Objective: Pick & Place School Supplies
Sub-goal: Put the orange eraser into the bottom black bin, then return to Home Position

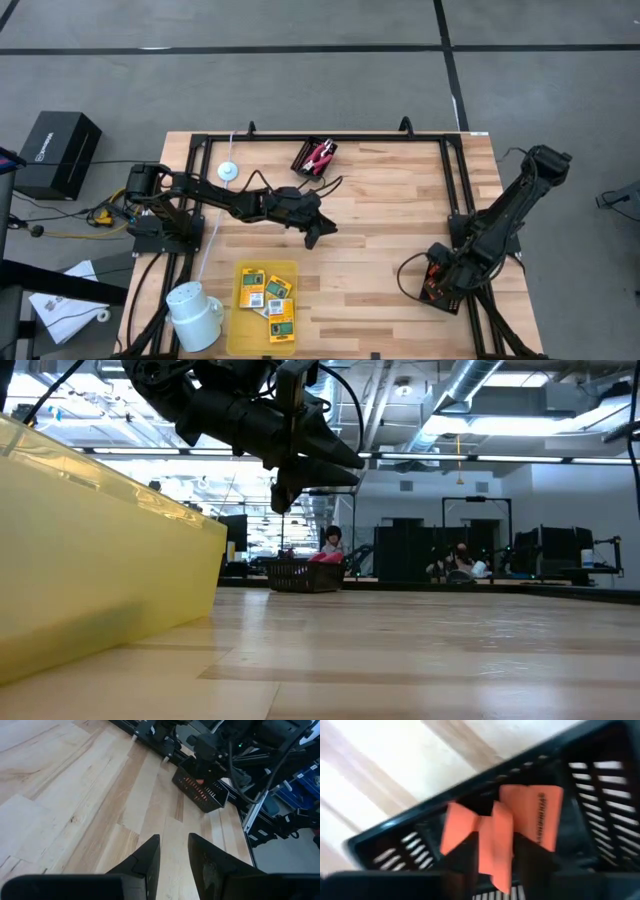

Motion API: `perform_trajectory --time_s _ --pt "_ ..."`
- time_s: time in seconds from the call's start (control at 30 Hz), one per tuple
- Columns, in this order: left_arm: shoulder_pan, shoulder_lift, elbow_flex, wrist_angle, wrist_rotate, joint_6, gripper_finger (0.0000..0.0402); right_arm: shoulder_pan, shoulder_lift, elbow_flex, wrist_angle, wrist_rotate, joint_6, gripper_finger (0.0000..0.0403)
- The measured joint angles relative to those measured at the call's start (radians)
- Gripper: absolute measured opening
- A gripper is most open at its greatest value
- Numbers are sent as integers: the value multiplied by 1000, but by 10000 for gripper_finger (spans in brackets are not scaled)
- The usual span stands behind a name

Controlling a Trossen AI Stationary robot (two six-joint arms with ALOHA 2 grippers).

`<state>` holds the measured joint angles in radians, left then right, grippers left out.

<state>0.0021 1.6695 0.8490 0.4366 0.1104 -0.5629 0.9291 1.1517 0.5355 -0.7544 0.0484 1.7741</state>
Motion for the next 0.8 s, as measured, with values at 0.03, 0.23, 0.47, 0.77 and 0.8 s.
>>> perform_trajectory --time_s 0.03,0.23,0.47,0.77,0.8 --pt "0 0 0 0 0 0 95 0 -6 -1 12 4 -7 126" --pt "0 0 0 4 0 -3 95 0 -53 20 45 4 -59 236" --pt "5 -147 13 84 13 5 95 -16 -155 76 41 63 -111 253" --pt "97 -612 15 22 1 67 95 -79 -346 260 36 601 -321 228" --pt "104 -666 14 7 2 89 95 -82 -366 281 38 655 -363 226"
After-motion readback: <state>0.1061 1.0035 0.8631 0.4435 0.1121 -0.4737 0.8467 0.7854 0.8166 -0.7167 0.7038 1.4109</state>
